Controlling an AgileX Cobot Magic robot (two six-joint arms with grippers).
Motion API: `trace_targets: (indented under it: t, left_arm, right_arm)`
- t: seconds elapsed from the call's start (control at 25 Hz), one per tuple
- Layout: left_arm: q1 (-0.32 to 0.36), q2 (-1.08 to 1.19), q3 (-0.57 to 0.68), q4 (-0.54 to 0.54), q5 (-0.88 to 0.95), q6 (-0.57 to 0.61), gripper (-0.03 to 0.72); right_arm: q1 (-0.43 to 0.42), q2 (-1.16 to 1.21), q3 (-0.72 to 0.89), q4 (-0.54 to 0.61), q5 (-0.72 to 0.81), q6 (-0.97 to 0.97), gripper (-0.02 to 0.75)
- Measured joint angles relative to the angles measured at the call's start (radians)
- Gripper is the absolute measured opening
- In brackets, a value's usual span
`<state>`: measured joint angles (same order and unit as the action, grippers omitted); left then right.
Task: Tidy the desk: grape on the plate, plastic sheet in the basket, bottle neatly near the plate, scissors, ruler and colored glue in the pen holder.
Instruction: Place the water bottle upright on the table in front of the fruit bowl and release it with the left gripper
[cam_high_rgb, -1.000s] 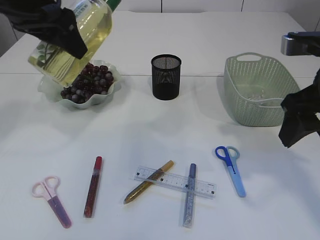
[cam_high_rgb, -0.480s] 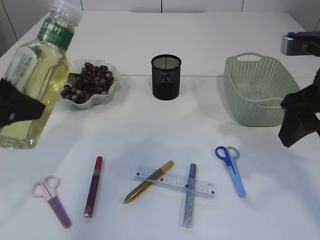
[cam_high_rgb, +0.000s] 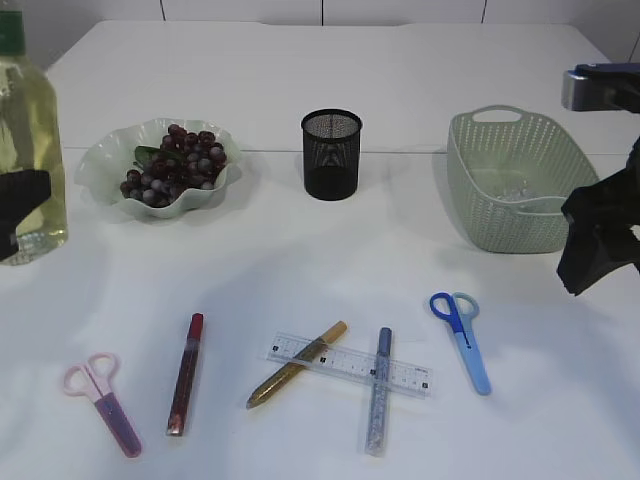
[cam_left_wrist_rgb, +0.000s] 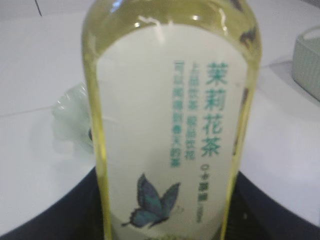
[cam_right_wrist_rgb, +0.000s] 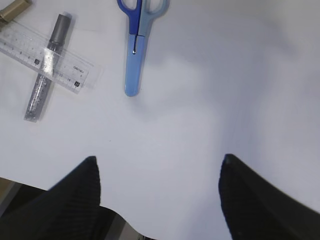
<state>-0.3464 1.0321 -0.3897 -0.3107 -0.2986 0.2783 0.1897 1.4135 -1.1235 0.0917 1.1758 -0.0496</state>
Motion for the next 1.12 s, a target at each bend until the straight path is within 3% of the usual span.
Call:
trace_targets:
  t: [0.16,0.44,0.6,1.12]
  left_arm:
    - [0.000,0.112,0.004,0.040,-0.209,-0.056,0.417]
    - [0.000,0.388,0.004,0.291,-0.542,-0.298,0.417]
    - [0.000,0.547,-0.002,0.321,-0.737,-0.352,0.417]
    - [0.000,0.811,-0.184,0.329,-0.760,-0.371,0.417]
  right_arm:
    - [0.000,0.000,0.000,0.000,0.000,0.000,0.575]
    - [0.000,0.000,0.000,0.000,0.008,0.000,0.575]
    - [0.000,0.000,0.000,0.000,0.010,0.000,0.575]
    - [0.000,0.000,0.000,0.000,0.015,0.002,0.575]
